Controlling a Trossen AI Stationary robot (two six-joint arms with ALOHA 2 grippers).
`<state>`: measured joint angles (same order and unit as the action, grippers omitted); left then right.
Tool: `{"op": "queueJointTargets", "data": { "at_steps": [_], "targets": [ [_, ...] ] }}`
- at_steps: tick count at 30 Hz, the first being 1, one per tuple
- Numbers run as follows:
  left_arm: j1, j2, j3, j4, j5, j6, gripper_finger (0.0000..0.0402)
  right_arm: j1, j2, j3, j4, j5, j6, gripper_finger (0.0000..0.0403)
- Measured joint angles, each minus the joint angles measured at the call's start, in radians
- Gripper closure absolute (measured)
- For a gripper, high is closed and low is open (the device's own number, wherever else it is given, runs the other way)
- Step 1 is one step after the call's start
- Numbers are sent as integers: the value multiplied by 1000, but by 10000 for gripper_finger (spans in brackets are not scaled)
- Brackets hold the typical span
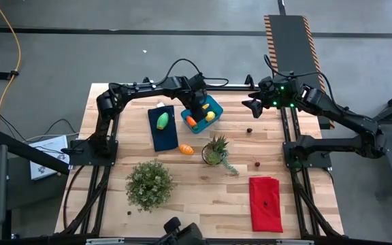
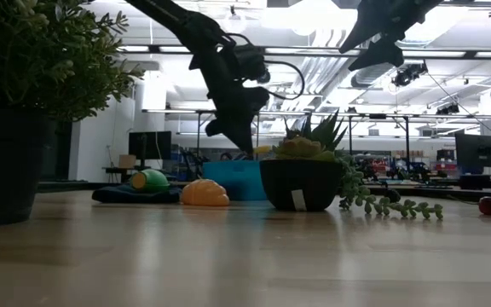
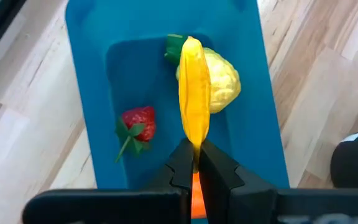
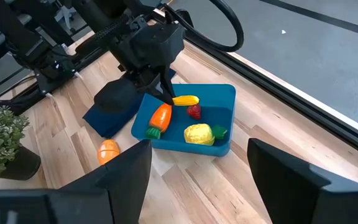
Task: Pick and placing Produce into tupperware
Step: Put the yellow corn into the blue bin
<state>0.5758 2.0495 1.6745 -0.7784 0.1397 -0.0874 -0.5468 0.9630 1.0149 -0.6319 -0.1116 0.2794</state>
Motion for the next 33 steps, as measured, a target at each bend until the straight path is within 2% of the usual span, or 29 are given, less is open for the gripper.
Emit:
{"op": "queueJointTargets", "data": {
  "at_steps": [22, 33],
  "targets": [
    [-1, 76, 0, -32, 10, -50, 394, 0, 0, 0, 0, -1, -18, 147],
    [0, 77, 0, -32, 10, -50, 390, 0, 0, 0, 0, -1, -26, 147]
  ]
}}
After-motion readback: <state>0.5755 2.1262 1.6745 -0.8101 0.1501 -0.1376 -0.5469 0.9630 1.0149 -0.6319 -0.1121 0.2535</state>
